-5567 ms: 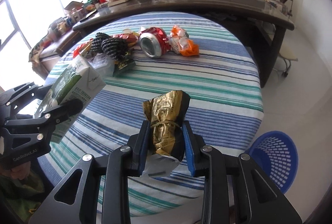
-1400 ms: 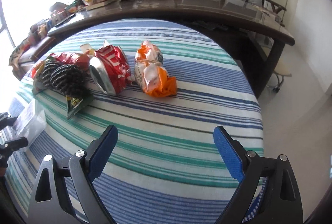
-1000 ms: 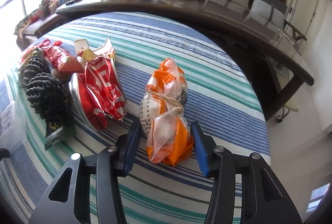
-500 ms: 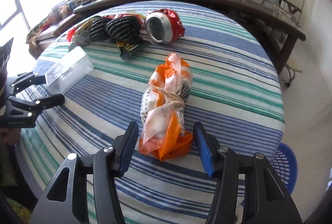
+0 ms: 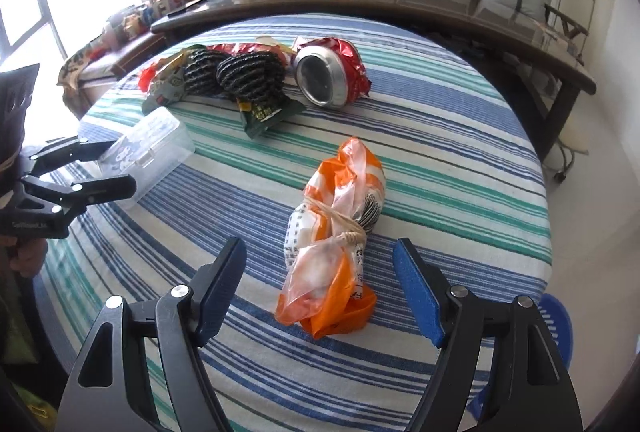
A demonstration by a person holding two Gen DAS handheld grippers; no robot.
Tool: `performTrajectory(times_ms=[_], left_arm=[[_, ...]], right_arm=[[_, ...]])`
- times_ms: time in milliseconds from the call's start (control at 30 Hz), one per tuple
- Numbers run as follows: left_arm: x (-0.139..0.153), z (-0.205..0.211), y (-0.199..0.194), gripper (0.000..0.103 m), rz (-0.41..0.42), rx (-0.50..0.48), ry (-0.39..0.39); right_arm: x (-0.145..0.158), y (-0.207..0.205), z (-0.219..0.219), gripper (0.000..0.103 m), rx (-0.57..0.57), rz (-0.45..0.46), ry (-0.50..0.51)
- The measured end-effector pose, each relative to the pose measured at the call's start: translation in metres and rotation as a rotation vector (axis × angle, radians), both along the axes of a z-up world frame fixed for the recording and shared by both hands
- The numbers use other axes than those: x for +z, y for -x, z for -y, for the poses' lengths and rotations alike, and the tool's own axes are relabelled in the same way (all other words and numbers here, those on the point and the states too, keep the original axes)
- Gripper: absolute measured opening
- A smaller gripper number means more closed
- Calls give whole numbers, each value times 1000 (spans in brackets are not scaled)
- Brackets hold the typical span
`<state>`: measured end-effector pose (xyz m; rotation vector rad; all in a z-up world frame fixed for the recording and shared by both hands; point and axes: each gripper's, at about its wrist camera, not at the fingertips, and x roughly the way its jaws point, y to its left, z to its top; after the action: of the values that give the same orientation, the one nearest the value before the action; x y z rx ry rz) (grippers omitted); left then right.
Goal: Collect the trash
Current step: 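Grasp the orange-white snack bag with the right tool while the left tool holds the box, then carry the box and snack bag over the wastebasket with both tools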
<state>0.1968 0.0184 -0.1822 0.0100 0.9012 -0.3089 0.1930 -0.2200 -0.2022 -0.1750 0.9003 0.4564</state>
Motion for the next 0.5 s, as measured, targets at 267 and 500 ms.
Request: performTrajectory(times_ms=[267, 500], left_arm=[[-7, 9, -9, 73, 3, -4, -54], [-5, 2, -8, 63, 16, 9, -29]], right_arm=[[-3, -15, 2, 48, -51, -25, 8], [4, -9, 9, 48, -59, -29, -38]])
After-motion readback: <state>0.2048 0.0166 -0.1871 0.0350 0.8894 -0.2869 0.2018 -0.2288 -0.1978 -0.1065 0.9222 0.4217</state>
